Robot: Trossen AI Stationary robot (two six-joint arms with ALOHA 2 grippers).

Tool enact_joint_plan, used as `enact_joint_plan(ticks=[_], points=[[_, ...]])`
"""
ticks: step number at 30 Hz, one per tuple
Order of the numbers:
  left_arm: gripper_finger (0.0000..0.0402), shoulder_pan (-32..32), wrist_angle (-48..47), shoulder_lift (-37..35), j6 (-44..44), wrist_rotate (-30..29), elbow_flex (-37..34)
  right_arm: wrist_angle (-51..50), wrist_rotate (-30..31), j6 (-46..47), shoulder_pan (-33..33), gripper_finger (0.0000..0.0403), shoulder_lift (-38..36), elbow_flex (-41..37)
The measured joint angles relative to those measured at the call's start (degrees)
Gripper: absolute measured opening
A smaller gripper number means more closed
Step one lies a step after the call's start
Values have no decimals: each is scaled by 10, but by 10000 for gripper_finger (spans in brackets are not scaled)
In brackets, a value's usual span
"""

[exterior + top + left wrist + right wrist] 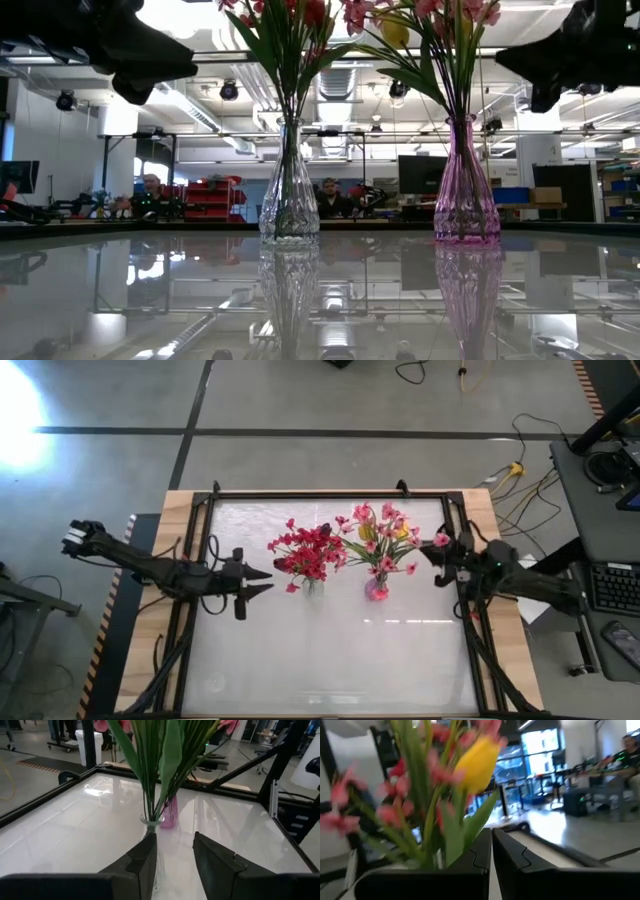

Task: Sort flowers into vase by color
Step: Return to Home Position

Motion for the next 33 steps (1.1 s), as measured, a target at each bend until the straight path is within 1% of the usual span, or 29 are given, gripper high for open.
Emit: enact_joint_plan(ticks=[5, 9, 13, 15, 17, 21, 26, 27, 29, 33], points=[[113, 0, 2, -27, 7, 0, -4, 11, 11, 5, 50, 9, -12, -36], [113, 0, 9, -43, 6, 0, -24, 1, 36, 9, 95, 9, -9, -40], [113, 0, 76, -56, 3, 0, -75, -5, 55, -4, 138, 9, -9, -40], [113, 0, 113, -65, 6, 0, -101, -6, 55, -22, 149, 9, -9, -40], [113, 2, 126, -74, 9, 0, -119, -20, 55, -42, 152, 9, -9, -41], [113, 7, 96, -107, 29, -3, -127, -49, 50, -49, 152, 9, -9, -41], [113, 14, 9, -180, 46, -2, -127, -48, 24, -56, 152, 9, -9, -41], [113, 15, -1, -196, 47, 6, -131, -48, 20, -53, 152, 9, -9, -41], [109, 28, -2, -228, 56, 48, -139, -50, 21, -46, 152, 9, -7, -41], [83, 97, -7, -281, 72, 142, -145, -56, 24, -86, 152, 10, -2, -42]])
